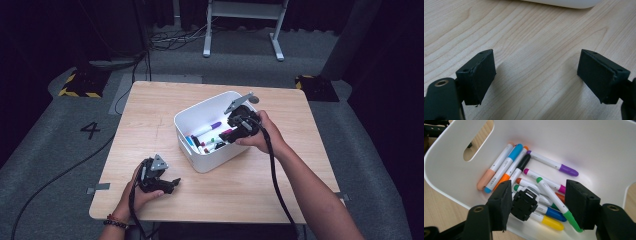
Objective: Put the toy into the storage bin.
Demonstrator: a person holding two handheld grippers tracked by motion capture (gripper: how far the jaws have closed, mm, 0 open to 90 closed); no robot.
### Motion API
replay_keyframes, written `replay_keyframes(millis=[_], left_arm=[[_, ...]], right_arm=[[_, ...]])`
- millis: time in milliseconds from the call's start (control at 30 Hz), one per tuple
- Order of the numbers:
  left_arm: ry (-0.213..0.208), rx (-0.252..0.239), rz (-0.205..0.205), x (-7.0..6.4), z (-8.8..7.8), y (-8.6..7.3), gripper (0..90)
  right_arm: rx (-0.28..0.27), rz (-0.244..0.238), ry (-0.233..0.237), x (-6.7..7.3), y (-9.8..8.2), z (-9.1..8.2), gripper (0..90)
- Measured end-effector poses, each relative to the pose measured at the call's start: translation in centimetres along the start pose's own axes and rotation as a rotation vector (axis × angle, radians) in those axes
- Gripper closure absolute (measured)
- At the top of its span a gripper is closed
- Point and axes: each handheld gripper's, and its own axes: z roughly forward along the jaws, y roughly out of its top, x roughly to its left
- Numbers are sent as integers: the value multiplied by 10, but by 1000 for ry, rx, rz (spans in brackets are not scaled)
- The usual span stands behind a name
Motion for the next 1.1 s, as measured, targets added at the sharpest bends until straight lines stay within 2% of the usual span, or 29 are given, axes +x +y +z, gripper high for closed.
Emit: replay_keyframes(millis=[133, 167, 267, 333, 400, 433, 467, 533, 633, 900, 967, 1100], left_arm=[[0, 0, 0, 0, 0, 0, 152], [0, -1, 0, 0, 0, 0, 152], [0, -1, 0, 0, 0, 0, 152], [0, -1, 0, 0, 0, 0, 152], [0, 0, 0, 0, 0, 0, 152], [0, -1, 0, 0, 0, 0, 152], [0, 0, 0, 0, 0, 0, 152], [0, 0, 0, 0, 0, 0, 152], [0, 0, 0, 0, 0, 0, 152], [0, 0, 0, 0, 0, 0, 152], [0, 0, 0, 0, 0, 0, 152], [0, 0, 0, 0, 0, 0, 152]], right_arm=[[-12, -4, -10, -1, -3, -7, 358], [-29, -3, -25, -1, -5, -12, 342], [-46, -8, -23, -1, -8, -16, 314], [-53, -2, -52, -2, -13, -22, 274], [-69, -6, -56, -3, -16, -28, 267], [-82, 18, -55, -2, -17, -30, 259], [-82, 16, -63, -4, -19, -32, 247], [-85, 25, -63, -3, -20, -34, 242], [-88, 16, -83, -4, -28, -40, 242], [-112, 4, -91, -1, -44, -53, 238], [-102, -3, -108, 0, -49, -56, 234], [-97, -9, -111, 1, -60, -60, 234]])
